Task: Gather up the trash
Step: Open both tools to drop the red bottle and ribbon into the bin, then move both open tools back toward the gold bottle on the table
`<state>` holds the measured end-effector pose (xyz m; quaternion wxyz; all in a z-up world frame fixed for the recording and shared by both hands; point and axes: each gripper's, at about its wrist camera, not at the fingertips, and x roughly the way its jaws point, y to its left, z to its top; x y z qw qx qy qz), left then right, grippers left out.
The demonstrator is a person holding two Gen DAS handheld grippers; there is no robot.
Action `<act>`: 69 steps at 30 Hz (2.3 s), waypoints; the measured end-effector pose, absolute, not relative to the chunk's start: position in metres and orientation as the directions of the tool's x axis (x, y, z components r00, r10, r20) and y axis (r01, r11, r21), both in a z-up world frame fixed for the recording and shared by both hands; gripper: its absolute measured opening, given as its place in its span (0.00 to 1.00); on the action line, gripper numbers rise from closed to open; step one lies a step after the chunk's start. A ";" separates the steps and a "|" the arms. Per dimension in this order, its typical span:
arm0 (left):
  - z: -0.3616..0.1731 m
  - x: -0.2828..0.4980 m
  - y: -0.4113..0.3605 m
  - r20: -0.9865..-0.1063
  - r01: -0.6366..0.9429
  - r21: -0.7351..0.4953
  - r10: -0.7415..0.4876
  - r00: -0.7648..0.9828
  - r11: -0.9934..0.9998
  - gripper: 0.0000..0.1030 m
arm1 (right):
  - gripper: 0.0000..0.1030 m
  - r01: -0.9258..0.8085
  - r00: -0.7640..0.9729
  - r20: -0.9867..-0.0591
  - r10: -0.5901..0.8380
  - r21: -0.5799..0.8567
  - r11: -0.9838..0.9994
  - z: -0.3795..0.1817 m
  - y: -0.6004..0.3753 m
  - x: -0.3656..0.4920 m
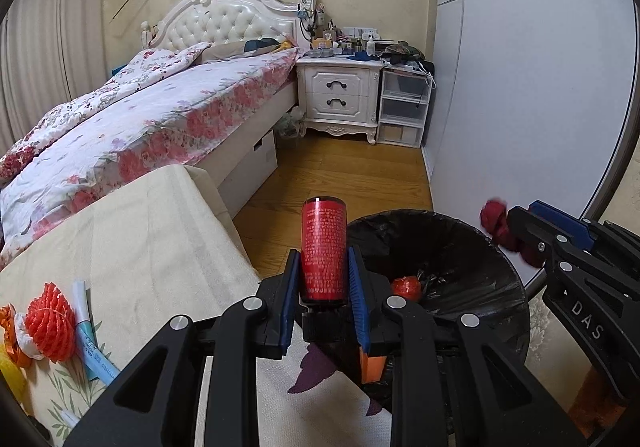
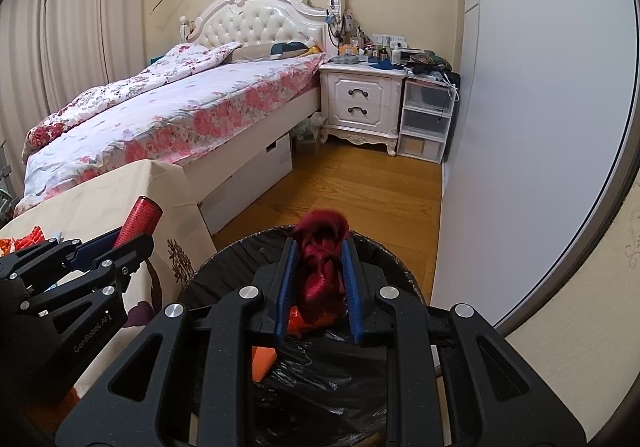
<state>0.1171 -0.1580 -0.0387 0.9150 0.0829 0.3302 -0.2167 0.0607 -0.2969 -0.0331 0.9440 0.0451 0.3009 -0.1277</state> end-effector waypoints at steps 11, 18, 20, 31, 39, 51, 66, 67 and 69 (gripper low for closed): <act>-0.042 0.123 -0.154 -0.641 0.404 -0.006 -0.314 0.701 0.915 0.60 | 0.50 0.300 0.792 -0.560 -0.243 0.011 0.954 -0.031 -0.302 0.057; -0.037 0.122 -0.149 -0.631 0.392 -0.010 -0.310 0.711 0.920 0.68 | 0.57 0.309 0.790 -0.559 -0.252 0.008 0.951 -0.030 -0.303 0.056; -0.036 0.122 -0.146 -0.630 0.387 -0.014 -0.308 0.713 0.922 0.69 | 0.60 0.308 0.790 -0.559 -0.251 0.009 0.951 -0.030 -0.304 0.056; -0.032 0.108 -0.112 -0.647 0.329 -0.010 -0.257 0.718 0.944 0.70 | 0.65 0.268 0.795 -0.568 -0.214 0.012 0.963 -0.027 -0.290 0.056; -0.030 0.096 -0.076 -0.652 0.265 -0.016 -0.211 0.728 0.964 0.70 | 0.65 0.220 0.796 -0.579 -0.180 0.000 0.975 -0.024 -0.267 0.058; -0.029 0.067 -0.005 -0.667 0.129 -0.018 -0.108 0.737 0.991 0.70 | 0.65 0.083 0.790 -0.610 -0.063 0.004 0.997 -0.028 -0.208 0.057; -0.046 0.047 0.087 -0.720 -0.123 -0.011 0.078 0.690 0.992 0.70 | 0.65 -0.100 0.763 -0.643 0.069 -0.012 0.995 -0.037 -0.131 0.051; -0.049 0.048 0.092 -0.729 -0.139 -0.012 0.087 0.679 0.990 0.70 | 0.65 -0.107 0.761 -0.645 0.073 -0.014 0.994 -0.037 -0.128 0.051; -0.053 0.050 0.101 -0.746 -0.167 -0.014 0.101 0.658 0.986 0.70 | 0.65 -0.120 0.757 -0.649 0.080 -0.017 0.993 -0.039 -0.122 0.050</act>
